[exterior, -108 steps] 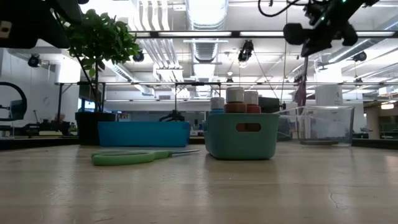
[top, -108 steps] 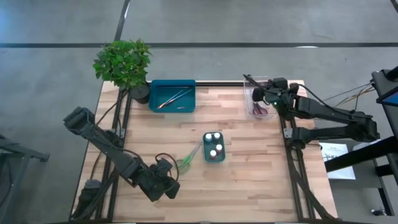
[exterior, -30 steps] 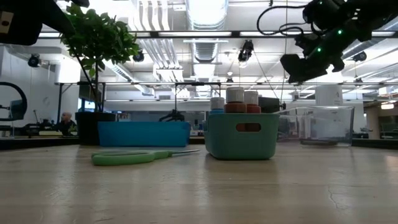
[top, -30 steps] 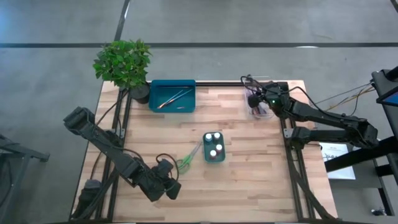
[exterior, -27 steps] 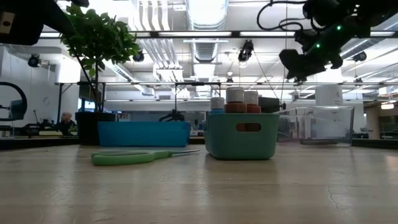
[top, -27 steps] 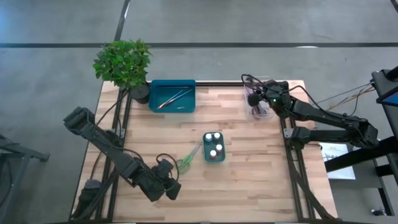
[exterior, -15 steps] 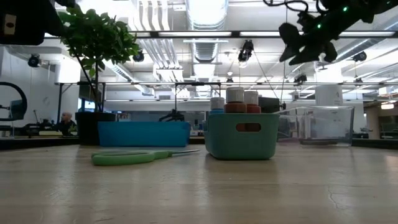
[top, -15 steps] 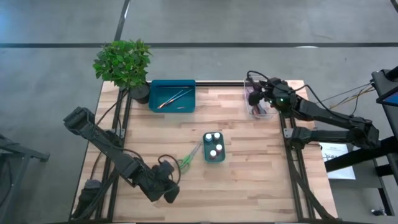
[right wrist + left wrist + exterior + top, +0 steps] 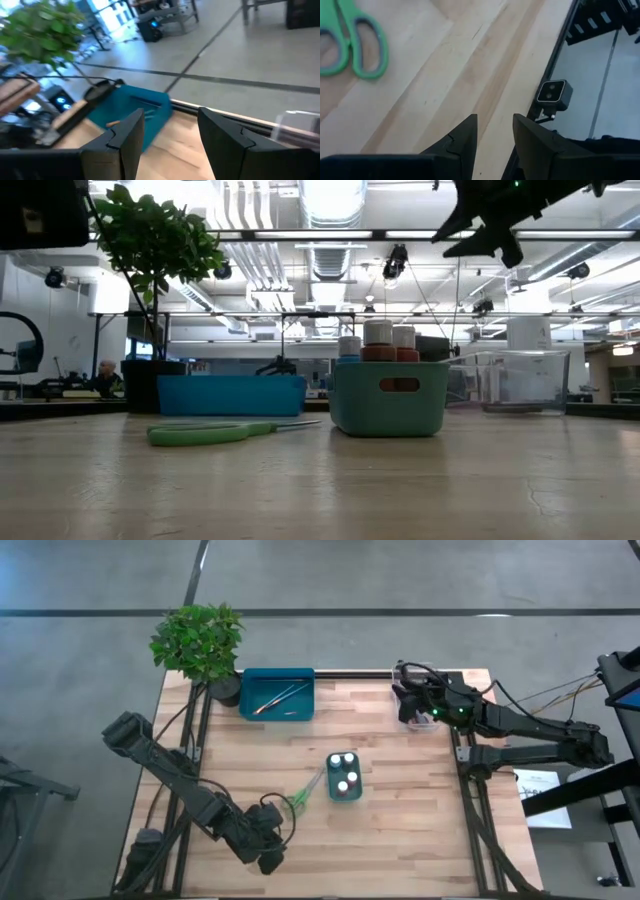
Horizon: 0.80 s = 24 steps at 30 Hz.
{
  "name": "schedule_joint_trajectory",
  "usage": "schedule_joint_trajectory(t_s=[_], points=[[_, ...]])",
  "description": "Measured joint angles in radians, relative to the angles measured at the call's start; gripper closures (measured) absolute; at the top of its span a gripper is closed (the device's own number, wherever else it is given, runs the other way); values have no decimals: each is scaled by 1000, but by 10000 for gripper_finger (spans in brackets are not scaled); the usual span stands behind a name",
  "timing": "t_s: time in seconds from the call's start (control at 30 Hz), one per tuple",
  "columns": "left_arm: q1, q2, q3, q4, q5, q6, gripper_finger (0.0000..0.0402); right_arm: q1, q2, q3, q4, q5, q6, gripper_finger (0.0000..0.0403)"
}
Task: Pick & Place Paint Supplies
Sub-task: Put the green scissors into the transparent bin
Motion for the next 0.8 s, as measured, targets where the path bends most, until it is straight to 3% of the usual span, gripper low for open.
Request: schedule_joint_trajectory(t_s=[0.33,0.67,0.8], points=[[76,0,85,-37,13,137,267,89,0,0,30,2,75,220],[163,0,157,-262,52,173,268,135,-1,0,73,2,134,220],[181,9,158,-402,52,120,268,144,-1,0,102,1,134,220]])
